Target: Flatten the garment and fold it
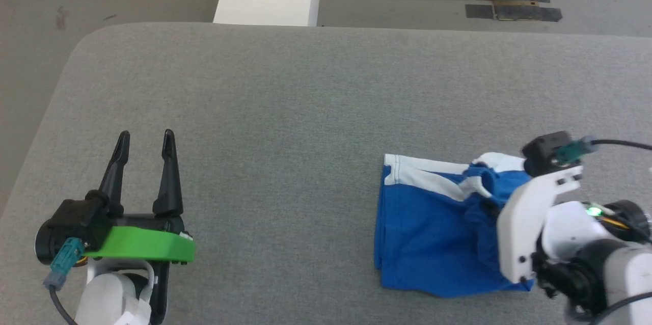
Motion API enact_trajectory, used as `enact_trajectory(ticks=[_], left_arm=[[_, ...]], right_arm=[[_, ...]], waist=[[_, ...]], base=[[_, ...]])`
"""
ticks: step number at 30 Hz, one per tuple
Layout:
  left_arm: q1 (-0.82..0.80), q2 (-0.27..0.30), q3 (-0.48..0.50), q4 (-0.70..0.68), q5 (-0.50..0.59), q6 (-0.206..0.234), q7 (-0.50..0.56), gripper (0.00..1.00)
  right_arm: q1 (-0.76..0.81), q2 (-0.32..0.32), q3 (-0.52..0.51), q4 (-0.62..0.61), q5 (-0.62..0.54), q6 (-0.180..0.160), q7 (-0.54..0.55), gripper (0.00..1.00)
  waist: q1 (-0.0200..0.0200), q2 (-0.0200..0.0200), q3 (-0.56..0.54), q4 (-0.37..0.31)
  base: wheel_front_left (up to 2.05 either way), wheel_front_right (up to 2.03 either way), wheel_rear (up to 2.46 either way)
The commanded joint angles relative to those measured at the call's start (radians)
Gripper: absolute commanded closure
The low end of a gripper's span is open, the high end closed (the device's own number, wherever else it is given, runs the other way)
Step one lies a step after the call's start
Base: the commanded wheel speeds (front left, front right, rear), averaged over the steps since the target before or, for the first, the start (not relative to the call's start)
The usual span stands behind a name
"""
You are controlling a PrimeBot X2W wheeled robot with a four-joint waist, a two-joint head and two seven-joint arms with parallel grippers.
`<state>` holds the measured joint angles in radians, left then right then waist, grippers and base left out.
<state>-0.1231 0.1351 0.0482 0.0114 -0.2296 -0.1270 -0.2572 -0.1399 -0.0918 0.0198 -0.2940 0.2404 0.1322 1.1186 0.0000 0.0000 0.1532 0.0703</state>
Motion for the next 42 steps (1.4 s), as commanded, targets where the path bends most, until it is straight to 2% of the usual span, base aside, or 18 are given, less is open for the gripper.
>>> enact_trajectory(ticks=[1,7,17,18,19,25,31,36,40,42], left_arm=[[0.006,-0.001,-0.007,-0.005,-0.007,-0.004,-0.005,0.00],[0.004,0.002,-0.012,-0.003,-0.014,-0.004,-0.005,0.00],[-0.002,-0.006,-0.019,0.002,-0.018,-0.004,-0.005,0.00],[-0.003,-0.006,-0.020,0.004,-0.019,-0.004,-0.005,0.00],[-0.005,-0.007,-0.021,0.006,-0.020,-0.004,-0.005,0.00],[-0.004,-0.005,-0.020,0.009,-0.020,-0.004,-0.005,0.00],[0.005,0.003,-0.010,0.001,-0.012,-0.004,-0.005,0.00],[0.006,0.007,-0.003,-0.014,-0.001,-0.004,-0.005,0.00],[0.002,0.006,-0.002,-0.021,0.005,-0.004,-0.005,0.00],[0.002,0.005,0.000,-0.025,0.006,-0.004,-0.005,0.00]], right_arm=[[-0.012,0.020,0.033,0.051,-0.015,-0.002,-0.051,1.00],[-0.061,0.037,0.114,0.199,-0.052,-0.002,-0.125,1.00],[-0.138,0.041,0.186,0.383,-0.071,-0.002,-0.197,1.00],[-0.144,0.041,0.197,0.393,-0.075,-0.002,-0.202,0.65],[-0.150,0.041,0.210,0.403,-0.080,-0.002,-0.208,0.00],[-0.181,0.041,0.281,0.374,-0.098,-0.002,-0.213,0.00],[-0.185,0.041,0.295,0.231,-0.074,-0.002,-0.203,0.00],[-0.149,0.041,0.143,0.105,-0.106,-0.002,-0.214,0.00],[-0.093,0.039,0.020,0.087,-0.163,-0.002,-0.209,0.00],[-0.063,0.033,-0.011,0.102,-0.195,-0.002,-0.208,0.00]], waist=[[0.0000,0.0000,0.011,0.026],[0.0000,0.0000,0.030,0.060],[0.0000,0.0000,0.052,0.087],[0.0000,0.0000,0.053,0.087],[0.0000,0.0000,0.053,0.087],[0.0000,0.0000,0.044,0.069],[0.0000,0.0000,0.028,0.027],[0.0000,0.0000,0.021,-0.010],[0.0000,0.0000,0.022,-0.027],[0.0000,0.0000,0.024,-0.030]], base=[[0.00,0.00,0.00],[0.00,0.00,0.00],[0.00,0.00,0.00],[0.00,0.00,0.00],[0.00,0.00,0.00],[0.00,0.00,0.00],[0.00,0.00,0.00],[0.00,0.00,0.00],[0.00,0.00,0.00],[0.00,0.00,0.00]])
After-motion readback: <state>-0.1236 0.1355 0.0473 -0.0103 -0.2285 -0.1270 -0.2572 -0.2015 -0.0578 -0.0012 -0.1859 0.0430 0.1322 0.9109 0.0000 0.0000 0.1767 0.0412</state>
